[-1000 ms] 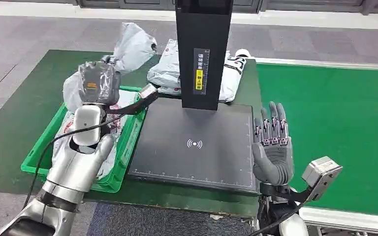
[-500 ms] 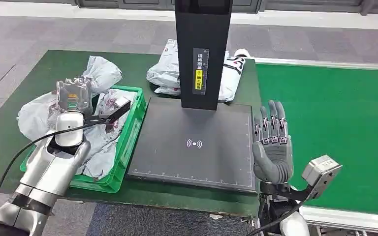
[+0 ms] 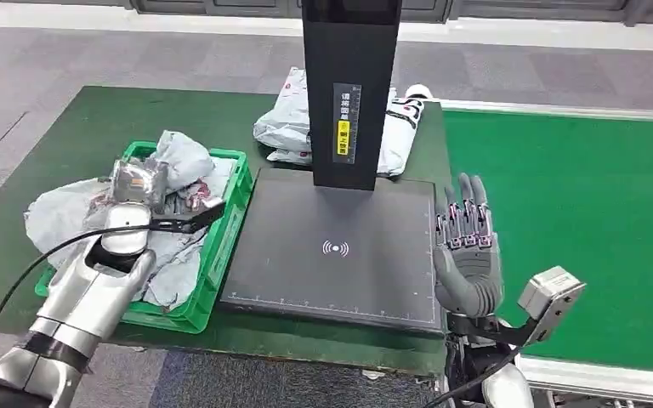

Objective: Moved the parcel from conveyor to table for the left to box.

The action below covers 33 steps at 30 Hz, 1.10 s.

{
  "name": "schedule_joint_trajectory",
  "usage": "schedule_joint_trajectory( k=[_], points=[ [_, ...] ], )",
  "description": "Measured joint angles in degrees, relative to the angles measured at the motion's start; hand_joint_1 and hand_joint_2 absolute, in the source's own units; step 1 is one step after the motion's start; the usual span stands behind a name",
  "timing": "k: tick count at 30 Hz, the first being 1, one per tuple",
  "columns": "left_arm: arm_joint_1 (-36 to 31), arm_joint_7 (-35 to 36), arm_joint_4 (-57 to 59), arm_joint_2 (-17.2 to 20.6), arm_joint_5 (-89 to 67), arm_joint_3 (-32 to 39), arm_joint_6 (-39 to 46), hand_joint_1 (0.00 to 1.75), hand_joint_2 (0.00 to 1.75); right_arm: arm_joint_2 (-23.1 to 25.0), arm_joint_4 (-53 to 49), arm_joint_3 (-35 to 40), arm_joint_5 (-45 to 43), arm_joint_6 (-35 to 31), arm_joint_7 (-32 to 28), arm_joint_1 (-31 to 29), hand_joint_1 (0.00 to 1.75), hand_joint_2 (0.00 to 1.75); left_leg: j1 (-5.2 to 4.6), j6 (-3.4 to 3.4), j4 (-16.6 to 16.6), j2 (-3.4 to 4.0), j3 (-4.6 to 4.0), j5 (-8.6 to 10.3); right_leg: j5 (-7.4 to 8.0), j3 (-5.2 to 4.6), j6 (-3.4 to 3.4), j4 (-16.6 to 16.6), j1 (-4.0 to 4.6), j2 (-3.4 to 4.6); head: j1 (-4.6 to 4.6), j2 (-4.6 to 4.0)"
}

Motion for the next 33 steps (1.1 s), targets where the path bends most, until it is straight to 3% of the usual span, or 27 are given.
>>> schedule_joint_trajectory(
  k=[3, 12, 33],
  points=[
    [-0.14, -6.17, 3.68, -1.77, 0.52, 0.07, -3.61, 1.75, 1.75, -0.22, 0.02, -0.13, -0.15, 0.63, 0.00, 0.03, 0.00, 1.75, 0.00, 0.01, 0.00, -0.02, 0.00, 0.01, 0.01, 0.02, 0.00, 0.00, -0.02, -0.02, 0.00, 0.00],
    [-2.24, -13.46, 9.62, -5.09, 11.92, -0.24, -11.97, 1.75, 1.75, -0.31, 0.00, -1.16, -0.22, 1.99, 0.85, 0.37, 0.00, 1.75, -0.04, 0.02, 0.01, -0.13, 0.02, 0.00, -0.01, 0.10, 0.02, 0.00, -0.08, -0.12, 0.00, 0.00],
    [-5.08, -14.00, 14.23, -5.27, 21.75, -2.89, -13.61, 1.75, 1.75, -0.33, 0.00, -1.27, -0.18, 1.71, 1.88, 0.41, 0.00, 1.75, -0.18, 0.14, 0.01, -0.52, 0.19, 0.08, -0.03, 0.44, 0.04, -0.02, -0.23, -0.51, 0.00, 0.00]
  ],
)
